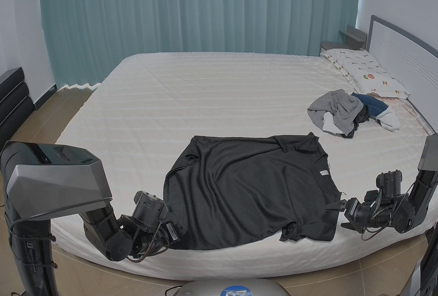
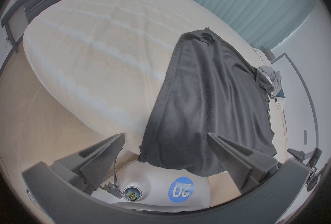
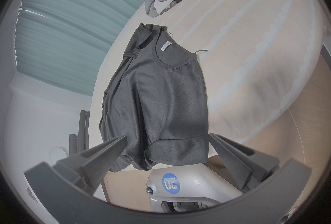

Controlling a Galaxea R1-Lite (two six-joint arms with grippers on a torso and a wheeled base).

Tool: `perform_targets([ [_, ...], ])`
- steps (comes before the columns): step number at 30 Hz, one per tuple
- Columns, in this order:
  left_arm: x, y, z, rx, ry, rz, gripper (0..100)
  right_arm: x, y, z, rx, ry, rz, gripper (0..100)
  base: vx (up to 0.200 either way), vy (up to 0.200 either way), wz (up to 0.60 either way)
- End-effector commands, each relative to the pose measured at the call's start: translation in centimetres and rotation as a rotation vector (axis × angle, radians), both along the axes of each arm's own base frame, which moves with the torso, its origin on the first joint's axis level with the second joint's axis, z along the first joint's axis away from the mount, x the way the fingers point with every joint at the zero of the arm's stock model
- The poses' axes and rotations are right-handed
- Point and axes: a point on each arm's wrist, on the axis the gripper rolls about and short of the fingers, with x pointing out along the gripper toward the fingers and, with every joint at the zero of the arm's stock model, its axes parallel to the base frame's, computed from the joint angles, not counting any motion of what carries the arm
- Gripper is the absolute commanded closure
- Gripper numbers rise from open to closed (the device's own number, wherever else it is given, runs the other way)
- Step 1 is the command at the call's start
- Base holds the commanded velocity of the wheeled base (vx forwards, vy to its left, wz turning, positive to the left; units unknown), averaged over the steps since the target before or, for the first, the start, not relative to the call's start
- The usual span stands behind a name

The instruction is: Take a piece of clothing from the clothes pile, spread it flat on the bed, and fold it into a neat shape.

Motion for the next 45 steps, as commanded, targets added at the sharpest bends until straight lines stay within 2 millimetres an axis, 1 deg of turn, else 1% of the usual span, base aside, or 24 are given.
perform_targets([
  [1,-0.3,-0.5,-0.8,0.027,0.011,-0.005,0,0.0,0.0,-0.1,-0.002,0.004,0.001,0,0.000,0.000,0.00],
  [2,-0.1,-0.5,-0.9,0.031,0.007,-0.002,100,-0.1,0.0,-0.1,-0.002,0.006,0.001,0,0.000,0.000,0.00],
  [4,0.4,-0.6,-0.7,0.026,-0.017,0.019,100,-0.1,0.0,-0.1,-0.012,0.003,0.009,0,0.000,0.000,0.00],
  [9,-0.1,-0.2,-0.6,0.032,-0.007,0.027,100,-0.4,-0.1,-0.3,-0.080,0.000,0.006,0,0.000,0.000,0.00],
  [10,-0.4,0.0,-0.7,0.036,0.001,0.030,100,-0.4,-0.3,-0.5,-0.103,0.004,0.001,0,0.000,0.000,0.00],
  [12,-0.1,0.3,-0.4,0.029,-0.012,0.040,100,-0.2,-0.3,-1.0,-0.112,0.016,0.003,0,0.000,0.000,0.00],
  [15,0.7,1.0,0.4,0.010,-0.046,0.078,100,0.0,-0.4,-1.3,-0.113,0.020,-0.001,0,0.000,0.000,0.00],
  [16,1.4,1.7,1.1,-0.017,-0.083,0.118,100,0.1,-0.4,-1.4,-0.112,0.023,-0.004,0,0.000,0.000,0.00],
  [18,2.2,2.4,1.7,-0.060,-0.134,0.166,100,0.4,-0.4,-1.5,-0.113,0.021,-0.008,0,0.000,0.000,0.00],
  [20,2.7,2.9,2.0,-0.088,-0.167,0.198,100,0.7,-0.4,-1.6,-0.111,0.018,-0.013,0,0.000,0.000,0.00],
  [22,3.6,4.5,2.3,-0.126,-0.212,0.262,100,1.3,-0.5,-1.8,-0.120,0.007,-0.027,0,0.000,0.000,0.00],
  [23,3.8,5.0,2.2,-0.124,-0.212,0.277,100,1.5,-0.5,-2.0,-0.119,0.006,-0.031,0,0.000,0.000,0.00],
  [26,4.1,5.7,2.3,-0.129,-0.221,0.300,100,2.1,-0.5,-2.5,-0.106,0.013,-0.047,0,0.000,0.000,0.00],
  [29,4.2,5.7,2.5,-0.145,-0.240,0.301,100,3.1,-0.4,-3.0,-0.093,0.019,-0.075,0,0.000,0.000,0.00],
  [31,4.3,5.8,2.5,-0.153,-0.247,0.298,100,3.1,-0.4,-3.4,-0.101,0.031,-0.079,0,0.000,0.000,0.00],
  [32,4.3,5.8,2.5,-0.162,-0.255,0.297,100,3.1,-0.3,-3.7,-0.118,0.038,-0.086,100,0.000,0.000,0.00],
  [36,4.5,5.8,2.2,-0.182,-0.260,0.311,100,3.9,-0.1,-3.7,-0.164,0.014,-0.117,100,0.000,0.000,0.00],
  [38,4.9,5.7,2.0,-0.209,-0.266,0.332,100,5.1,-0.2,-3.2,-0.173,-0.026,-0.146,100,0.000,0.000,0.00],
  [40,4.9,5.6,1.8,-0.221,-0.262,0.342,100,5.6,-0.3,-2.9,-0.179,-0.049,-0.159,100,0.000,0.000,0.00],
  [42,5.3,5.4,1.6,-0.252,-0.279,0.359,100,7.0,-0.5,-2.1,-0.177,-0.109,-0.178,100,0.000,0.000,0.00],
  [44,5.4,5.4,1.7,-0.258,-0.286,0.364,100,7.5,-0.6,-1.8,-0.174,-0.128,-0.184,100,0.000,0.000,0.00],
  [45,5.9,5.6,1.9,-0.279,-0.312,0.383,100,8.7,-0.8,-1.3,-0.162,-0.166,-0.202,100,0.000,0.000,0.00],
])
